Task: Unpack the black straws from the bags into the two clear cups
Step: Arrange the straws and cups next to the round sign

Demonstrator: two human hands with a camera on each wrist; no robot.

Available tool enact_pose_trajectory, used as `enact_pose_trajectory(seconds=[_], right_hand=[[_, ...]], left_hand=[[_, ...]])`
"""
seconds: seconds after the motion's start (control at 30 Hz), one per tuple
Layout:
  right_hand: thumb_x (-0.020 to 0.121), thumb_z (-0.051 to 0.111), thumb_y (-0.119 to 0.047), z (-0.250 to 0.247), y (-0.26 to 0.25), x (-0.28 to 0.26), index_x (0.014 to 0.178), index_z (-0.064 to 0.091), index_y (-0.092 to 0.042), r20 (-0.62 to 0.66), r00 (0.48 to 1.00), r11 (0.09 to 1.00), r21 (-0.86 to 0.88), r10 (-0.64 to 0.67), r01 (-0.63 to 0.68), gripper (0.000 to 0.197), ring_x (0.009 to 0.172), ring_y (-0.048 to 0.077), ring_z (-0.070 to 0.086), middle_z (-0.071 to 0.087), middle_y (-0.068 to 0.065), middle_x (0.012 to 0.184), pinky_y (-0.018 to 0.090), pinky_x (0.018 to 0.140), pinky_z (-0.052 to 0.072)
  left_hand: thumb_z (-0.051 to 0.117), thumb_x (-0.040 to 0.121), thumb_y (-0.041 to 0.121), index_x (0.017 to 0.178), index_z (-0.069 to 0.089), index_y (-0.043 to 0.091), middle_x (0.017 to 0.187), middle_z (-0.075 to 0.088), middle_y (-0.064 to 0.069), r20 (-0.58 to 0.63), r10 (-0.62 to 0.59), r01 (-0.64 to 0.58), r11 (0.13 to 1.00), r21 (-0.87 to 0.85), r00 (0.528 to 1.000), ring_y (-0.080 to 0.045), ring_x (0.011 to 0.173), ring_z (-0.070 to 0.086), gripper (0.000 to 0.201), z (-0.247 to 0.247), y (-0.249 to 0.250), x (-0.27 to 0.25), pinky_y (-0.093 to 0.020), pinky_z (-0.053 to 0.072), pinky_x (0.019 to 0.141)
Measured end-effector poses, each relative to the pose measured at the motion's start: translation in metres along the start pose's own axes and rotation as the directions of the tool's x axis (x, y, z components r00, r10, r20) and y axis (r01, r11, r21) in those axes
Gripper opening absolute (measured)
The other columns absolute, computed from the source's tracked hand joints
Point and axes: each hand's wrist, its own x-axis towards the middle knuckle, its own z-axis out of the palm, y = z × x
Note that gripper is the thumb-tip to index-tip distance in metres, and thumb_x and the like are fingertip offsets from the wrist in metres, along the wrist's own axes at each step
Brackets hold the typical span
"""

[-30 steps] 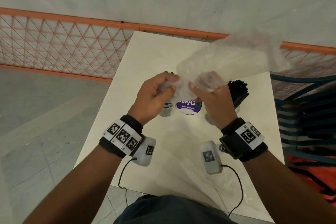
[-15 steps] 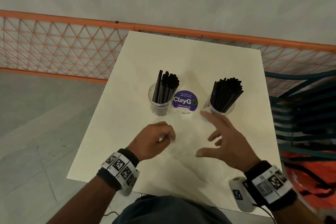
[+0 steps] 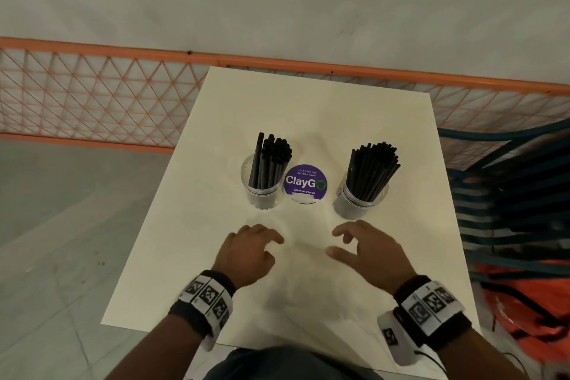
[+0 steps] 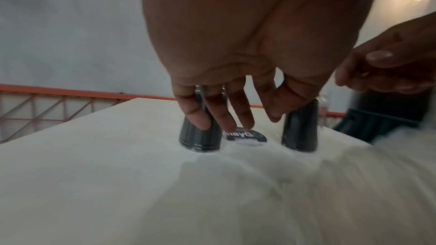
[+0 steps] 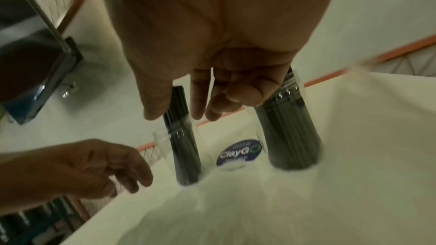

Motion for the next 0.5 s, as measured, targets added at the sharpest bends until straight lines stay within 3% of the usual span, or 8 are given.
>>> enact_pose_trajectory(seconds=[0.13,0.2,0.27,0.33,0.43,0.5], right_hand=[[0.083,0.062,-0.059,-0.023,0.001,0.013,0.101,0.061,-0.042,-0.101,0.995,0.997,0.066,-0.024,0.031,0.025,0.07,0.0,0.055,0.057,-0.023,0.09,0.019,0.064,0.038],[0.083,0.065,-0.053,-0.032,-0.002,0.021,0.1,0.064,-0.04,-0.137,0.989,0.992,0.105,-0.057,0.072,0.022,0.069,0.002,0.056,0.06,-0.021,0.088,0.021,0.066,0.043],[0.084,0.068,-0.048,-0.042,-0.009,0.028,0.098,0.065,-0.038,-0.168,0.981,0.981,0.154,-0.093,0.12,0.018,0.071,0.003,0.058,0.063,-0.017,0.088,0.024,0.067,0.049],[0.084,0.07,-0.042,-0.052,-0.022,0.037,0.097,0.065,-0.037,-0.2,0.974,0.96,0.235,-0.105,0.152,0.015,0.071,0.006,0.06,0.064,-0.015,0.088,0.025,0.068,0.051],[0.084,0.071,-0.038,-0.062,-0.048,0.054,0.109,0.063,-0.034,-0.208,0.971,0.924,0.336,-0.117,0.183,0.026,0.07,0.009,0.064,0.063,-0.015,0.098,0.026,0.067,0.051],[0.086,0.068,-0.041,-0.065,-0.067,0.069,0.123,0.056,-0.035,-0.217,0.964,0.936,0.282,-0.151,0.211,0.04,0.084,0.006,0.063,0.058,-0.016,0.113,0.024,0.074,0.051]], left_hand=[[0.063,0.089,0.035,0.105,0.062,0.038,0.105,0.067,0.012,-0.24,-0.09,0.039,0.977,-0.21,0.967,-0.012,0.092,0.064,0.017,-0.027,-0.008,0.009,-0.031,0.052,0.075],[0.07,0.083,0.049,0.108,0.057,0.034,0.102,0.064,0.011,-0.367,-0.17,0.052,0.949,-0.31,0.915,-0.012,0.089,0.062,0.032,-0.043,-0.01,0.02,-0.031,0.051,0.071],[0.077,0.071,0.06,0.124,0.049,0.029,0.114,0.062,0.006,-0.436,-0.257,0.087,0.924,-0.372,0.862,-0.017,0.101,0.059,0.067,-0.057,-0.011,0.033,-0.039,0.053,0.079],[0.081,0.062,0.065,0.143,0.037,0.026,0.133,0.056,-0.001,-0.424,-0.321,0.136,0.902,-0.411,0.847,-0.024,0.12,0.052,0.1,-0.068,-0.013,0.048,-0.049,0.05,0.095],[0.086,0.055,0.062,0.153,0.022,0.024,0.153,0.043,0.0,-0.36,-0.317,0.134,0.883,-0.449,0.877,-0.025,0.141,0.035,0.123,-0.078,-0.016,0.074,-0.053,0.034,0.113],[0.088,0.052,0.06,0.154,0.021,0.021,0.156,0.039,-0.001,-0.341,-0.246,0.077,0.895,-0.439,0.907,-0.023,0.145,0.031,0.128,-0.079,-0.016,0.089,-0.05,0.029,0.118]])
